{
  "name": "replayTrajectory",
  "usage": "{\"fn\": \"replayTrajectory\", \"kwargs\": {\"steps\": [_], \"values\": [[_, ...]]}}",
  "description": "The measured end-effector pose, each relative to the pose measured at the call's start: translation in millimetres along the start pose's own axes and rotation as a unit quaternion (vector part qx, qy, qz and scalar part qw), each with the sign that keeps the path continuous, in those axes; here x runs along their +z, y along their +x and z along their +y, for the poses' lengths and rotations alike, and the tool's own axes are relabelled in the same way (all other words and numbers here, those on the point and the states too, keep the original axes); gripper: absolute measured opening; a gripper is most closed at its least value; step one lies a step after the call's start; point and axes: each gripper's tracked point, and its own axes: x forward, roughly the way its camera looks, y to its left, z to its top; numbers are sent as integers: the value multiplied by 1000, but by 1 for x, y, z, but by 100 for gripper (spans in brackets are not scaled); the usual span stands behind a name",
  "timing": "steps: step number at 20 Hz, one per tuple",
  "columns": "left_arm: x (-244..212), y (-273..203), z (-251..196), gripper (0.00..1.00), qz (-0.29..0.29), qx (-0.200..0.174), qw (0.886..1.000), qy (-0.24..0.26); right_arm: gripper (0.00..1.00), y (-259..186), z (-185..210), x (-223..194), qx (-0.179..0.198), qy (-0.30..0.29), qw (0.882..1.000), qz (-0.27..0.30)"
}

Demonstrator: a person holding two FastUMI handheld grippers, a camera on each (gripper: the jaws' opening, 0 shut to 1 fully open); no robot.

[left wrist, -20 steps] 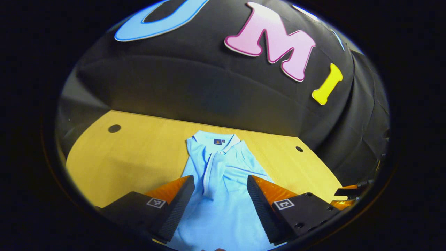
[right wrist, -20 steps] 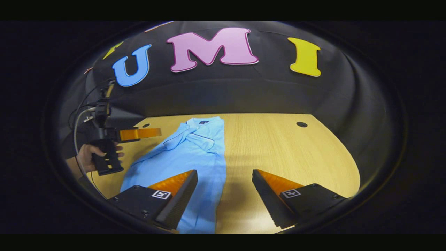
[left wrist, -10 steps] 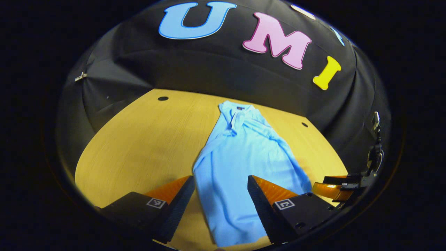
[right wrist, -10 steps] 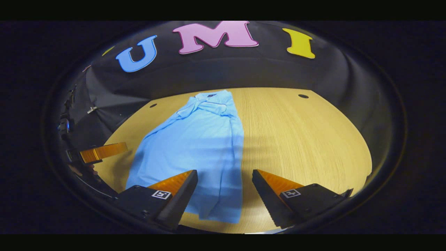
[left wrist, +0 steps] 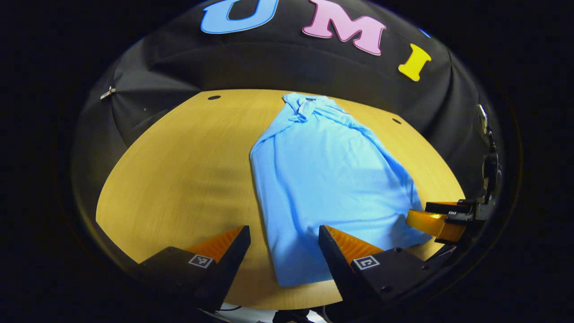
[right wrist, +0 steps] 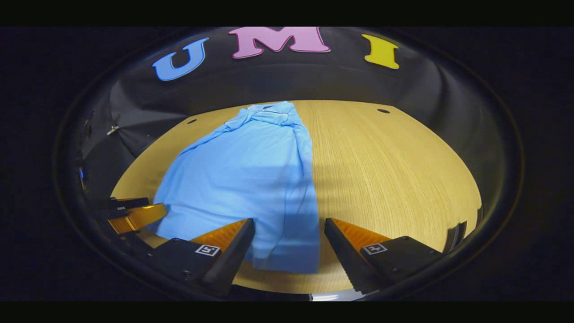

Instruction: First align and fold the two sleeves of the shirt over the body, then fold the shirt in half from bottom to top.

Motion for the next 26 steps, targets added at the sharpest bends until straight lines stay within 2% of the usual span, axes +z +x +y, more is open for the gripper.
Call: {"fn": "replayTrajectory", "kwargs": {"steps": [1,3,4,5,6,7,8,9,10,11,13,14,15,17,18,19,20,21,24,26], "values": [[-2,0,-1,97,1,7,1000,10,92,1,-1,1,-2,-6,1000,-6],[-5,3,0,98,3,20,999,31,92,2,-2,1,-4,-10,1000,-9],[-8,3,0,98,10,26,999,43,98,3,-2,0,-6,-10,1000,-5],[-8,4,-4,96,9,21,999,44,97,3,-5,2,-13,-13,1000,-8],[-7,3,-8,95,12,21,999,44,87,6,-8,0,-18,-16,1000,-4],[-6,3,-9,86,13,22,999,43,79,7,-6,2,-17,-17,1000,-7],[-6,2,-13,87,15,21,999,43,73,6,-5,1,-13,-17,1000,-4],[-6,2,-16,75,17,19,999,42,66,7,-3,2,-10,-18,1000,-4],[-6,2,-19,70,19,18,999,40,53,8,-2,1,-5,-20,1000,1],[-5,3,-22,54,21,17,999,38,49,9,0,2,0,-18,1000,1],[-5,5,-32,21,24,8,999,38,31,9,2,2,2,-8,1000,4],[-3,6,-34,19,22,2,999,40,24,8,2,2,2,-9,1000,5],[-3,5,-37,11,24,-5,999,35,19,8,3,3,3,-8,1000,5],[-2,4,-39,7,30,-17,999,26,13,8,4,1,11,-10,1000,12],[-1,5,-39,7,32,-21,999,24,13,9,4,2,17,-5,1000,15],[0,5,-39,7,34,-23,999,20,8,9,4,2,23,2,1000,18],[1,5,-39,7,33,-25,999,16,10,8,4,3,28,8,999,20],[1,5,-41,7,34,-28,999,10,8,8,4,3,32,13,999,24],[9,1,-40,6,38,-35,999,-11,10,6,9,12,43,33,998,30],[24,-3,-41,6,30,-38,999,-15,5,1,13,26,48,37,998,25]]}}
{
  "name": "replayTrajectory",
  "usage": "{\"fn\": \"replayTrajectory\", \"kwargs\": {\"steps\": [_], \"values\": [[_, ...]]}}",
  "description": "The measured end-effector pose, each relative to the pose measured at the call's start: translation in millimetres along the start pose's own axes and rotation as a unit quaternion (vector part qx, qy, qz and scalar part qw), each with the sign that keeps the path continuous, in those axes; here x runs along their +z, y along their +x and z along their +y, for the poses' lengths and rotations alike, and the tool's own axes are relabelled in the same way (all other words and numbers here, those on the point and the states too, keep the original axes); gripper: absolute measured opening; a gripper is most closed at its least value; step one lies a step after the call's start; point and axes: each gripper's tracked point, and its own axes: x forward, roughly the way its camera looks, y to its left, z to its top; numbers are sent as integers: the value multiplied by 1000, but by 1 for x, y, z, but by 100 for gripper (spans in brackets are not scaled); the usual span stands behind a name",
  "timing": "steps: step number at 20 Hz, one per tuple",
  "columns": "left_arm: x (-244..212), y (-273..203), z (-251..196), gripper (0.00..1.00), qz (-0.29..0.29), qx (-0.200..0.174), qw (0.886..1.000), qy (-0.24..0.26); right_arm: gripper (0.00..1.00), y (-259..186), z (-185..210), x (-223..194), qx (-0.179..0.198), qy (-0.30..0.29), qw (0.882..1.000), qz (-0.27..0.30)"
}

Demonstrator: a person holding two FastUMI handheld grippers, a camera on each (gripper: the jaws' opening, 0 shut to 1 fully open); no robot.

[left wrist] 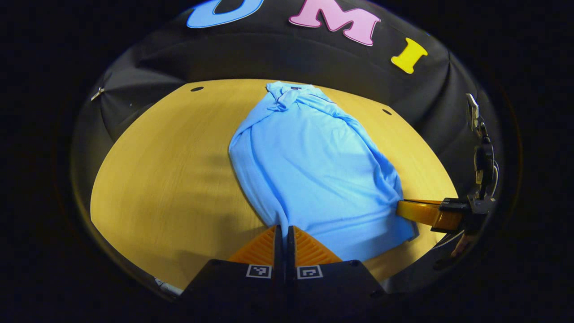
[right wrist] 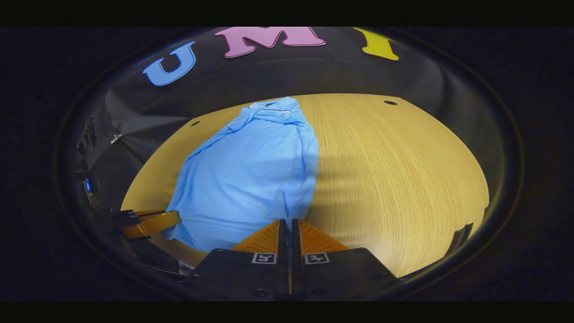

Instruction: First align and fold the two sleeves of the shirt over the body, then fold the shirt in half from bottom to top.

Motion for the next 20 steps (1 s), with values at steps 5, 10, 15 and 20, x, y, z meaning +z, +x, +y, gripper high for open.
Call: {"fn": "replayTrajectory", "kwargs": {"steps": [5,10,15,20], "values": [[65,-10,-5,6,-36,-14,999,-14,13,-4,15,65,18,-4,999,-45],[134,-7,-7,6,-72,-25,997,-23,2,6,18,140,23,-23,995,-98],[210,17,-4,6,-117,-29,992,-20,7,32,26,217,30,-40,988,-145],[299,51,6,6,-170,-33,985,-16,7,62,29,304,30,-36,978,-202]]}}
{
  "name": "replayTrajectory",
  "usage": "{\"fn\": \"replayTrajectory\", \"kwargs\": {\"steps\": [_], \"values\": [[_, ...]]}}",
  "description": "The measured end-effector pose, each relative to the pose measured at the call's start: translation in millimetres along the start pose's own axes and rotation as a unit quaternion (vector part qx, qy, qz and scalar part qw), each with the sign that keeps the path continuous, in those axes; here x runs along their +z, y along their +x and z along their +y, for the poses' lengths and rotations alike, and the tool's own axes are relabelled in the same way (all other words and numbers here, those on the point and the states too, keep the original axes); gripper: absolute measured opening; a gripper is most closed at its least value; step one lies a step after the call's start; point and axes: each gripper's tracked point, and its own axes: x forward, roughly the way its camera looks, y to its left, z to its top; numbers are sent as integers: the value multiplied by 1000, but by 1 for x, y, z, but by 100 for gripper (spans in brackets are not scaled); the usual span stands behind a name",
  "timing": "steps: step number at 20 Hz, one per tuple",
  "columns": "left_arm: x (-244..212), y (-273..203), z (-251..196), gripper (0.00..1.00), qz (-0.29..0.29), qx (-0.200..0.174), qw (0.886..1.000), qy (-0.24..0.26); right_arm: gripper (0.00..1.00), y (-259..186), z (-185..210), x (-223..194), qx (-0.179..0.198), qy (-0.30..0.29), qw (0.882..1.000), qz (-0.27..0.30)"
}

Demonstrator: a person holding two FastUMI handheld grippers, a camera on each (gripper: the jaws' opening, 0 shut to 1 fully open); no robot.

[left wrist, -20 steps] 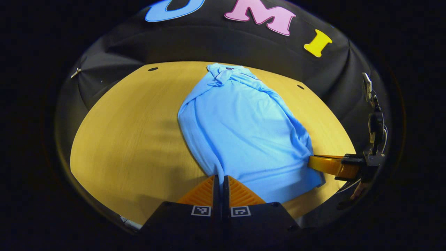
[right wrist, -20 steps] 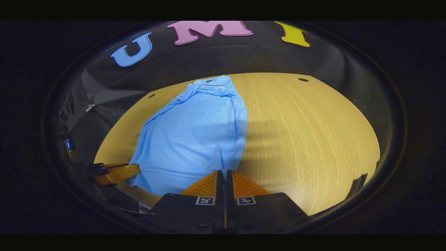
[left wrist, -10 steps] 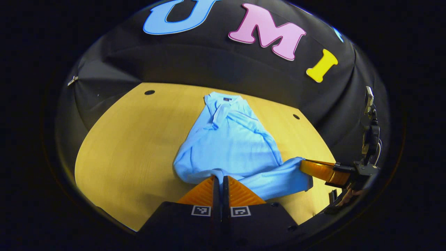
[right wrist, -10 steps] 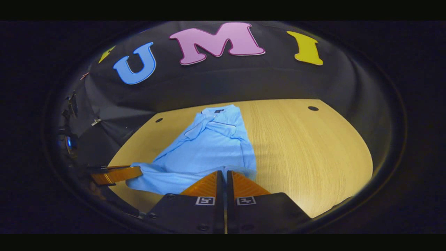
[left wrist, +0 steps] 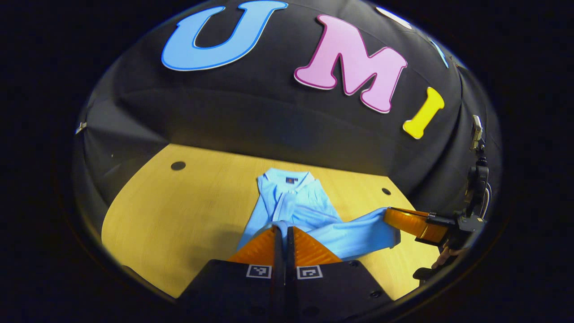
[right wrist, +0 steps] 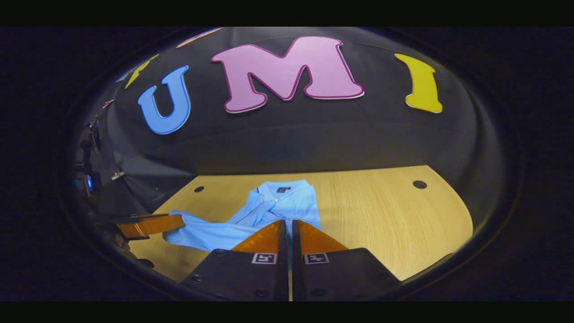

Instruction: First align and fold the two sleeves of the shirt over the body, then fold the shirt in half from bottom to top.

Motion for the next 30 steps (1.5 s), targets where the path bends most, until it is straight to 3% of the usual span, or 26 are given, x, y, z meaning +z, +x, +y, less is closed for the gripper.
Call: {"fn": "replayTrajectory", "kwargs": {"steps": [5,8,11,19,20,24,26,27,30], "values": [[55,72,16,6,-39,1,999,20,2,73,-4,51,3,-5,999,-43],[72,118,21,6,-50,-4,998,23,13,115,-14,70,-2,-16,998,-60],[81,164,31,6,-56,-8,998,26,9,159,-28,77,-12,-20,998,-64],[64,276,54,6,-31,-14,999,42,7,252,-57,39,-35,-45,998,-34],[56,284,54,6,-21,-10,999,41,13,258,-59,32,-38,-45,998,-28],[48,291,50,10,-16,30,999,36,5,266,-61,11,-39,-65,997,0],[61,279,40,28,-40,35,998,31,21,257,-62,15,-38,-76,996,-14],[69,270,34,39,-53,27,998,27,23,250,-62,21,-38,-73,996,-24],[88,240,22,100,-81,37,996,29,68,211,-61,36,-48,-55,996,-49]]}}
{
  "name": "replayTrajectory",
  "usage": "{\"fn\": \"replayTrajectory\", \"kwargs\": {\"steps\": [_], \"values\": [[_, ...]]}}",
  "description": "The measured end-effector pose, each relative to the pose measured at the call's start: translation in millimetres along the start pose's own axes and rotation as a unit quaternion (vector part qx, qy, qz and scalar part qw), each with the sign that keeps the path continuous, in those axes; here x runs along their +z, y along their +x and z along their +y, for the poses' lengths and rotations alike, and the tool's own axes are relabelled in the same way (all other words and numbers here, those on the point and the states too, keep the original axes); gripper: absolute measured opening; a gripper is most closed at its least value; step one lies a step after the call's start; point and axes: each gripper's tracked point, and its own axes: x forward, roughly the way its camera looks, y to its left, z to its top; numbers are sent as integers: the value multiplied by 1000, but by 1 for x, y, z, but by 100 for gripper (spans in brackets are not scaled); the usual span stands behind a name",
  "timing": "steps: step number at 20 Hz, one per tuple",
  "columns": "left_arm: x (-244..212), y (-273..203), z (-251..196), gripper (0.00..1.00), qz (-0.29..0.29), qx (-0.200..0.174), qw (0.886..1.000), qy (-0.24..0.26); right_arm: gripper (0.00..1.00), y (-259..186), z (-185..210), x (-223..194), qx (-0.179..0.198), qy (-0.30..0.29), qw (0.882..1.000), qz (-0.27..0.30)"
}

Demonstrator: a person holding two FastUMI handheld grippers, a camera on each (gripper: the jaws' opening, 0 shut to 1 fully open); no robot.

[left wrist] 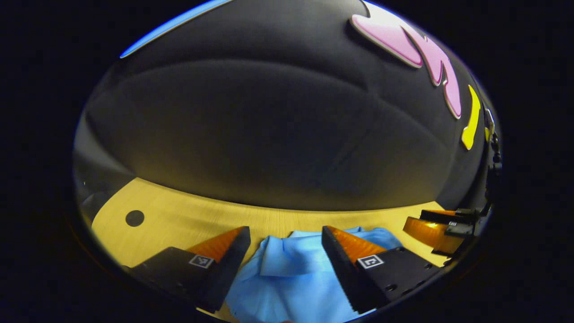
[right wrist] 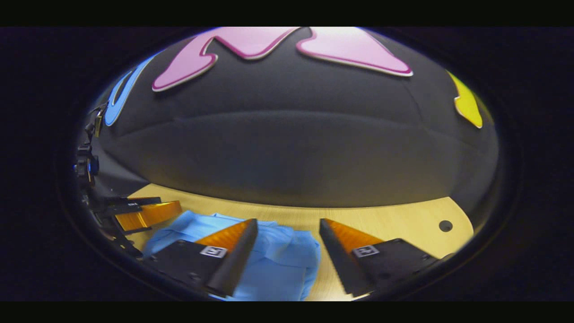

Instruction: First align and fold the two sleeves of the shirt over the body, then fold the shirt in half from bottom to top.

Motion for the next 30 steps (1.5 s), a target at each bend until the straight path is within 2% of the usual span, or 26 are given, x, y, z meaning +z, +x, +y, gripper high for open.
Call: {"fn": "replayTrajectory", "kwargs": {"steps": [2,5,7,12,15,18,23,26,30], "values": [[24,-44,-7,97,-31,-15,999,-3,99,-29,-10,16,-21,6,1000,-19],[59,-108,-16,97,-78,-14,997,20,100,-81,-13,42,-38,7,998,-50],[75,-154,-28,97,-98,-29,994,26,99,-109,-6,56,-47,6,996,-70],[103,-270,-52,97,-131,-53,990,17,100,-224,7,89,-40,32,995,-86],[101,-330,-55,97,-146,-43,988,32,99,-296,10,104,-53,31,992,-113],[90,-385,-70,97,-155,-57,985,42,99,-354,26,104,-41,20,993,-111],[59,-477,-91,97,-157,-77,984,21,99,-444,41,102,-36,28,990,-136],[47,-517,-96,96,-167,-100,981,23,99,-483,38,96,-51,18,989,-140],[43,-562,-97,97,-164,-107,980,32,99,-524,48,91,-42,31,990,-135]]}}
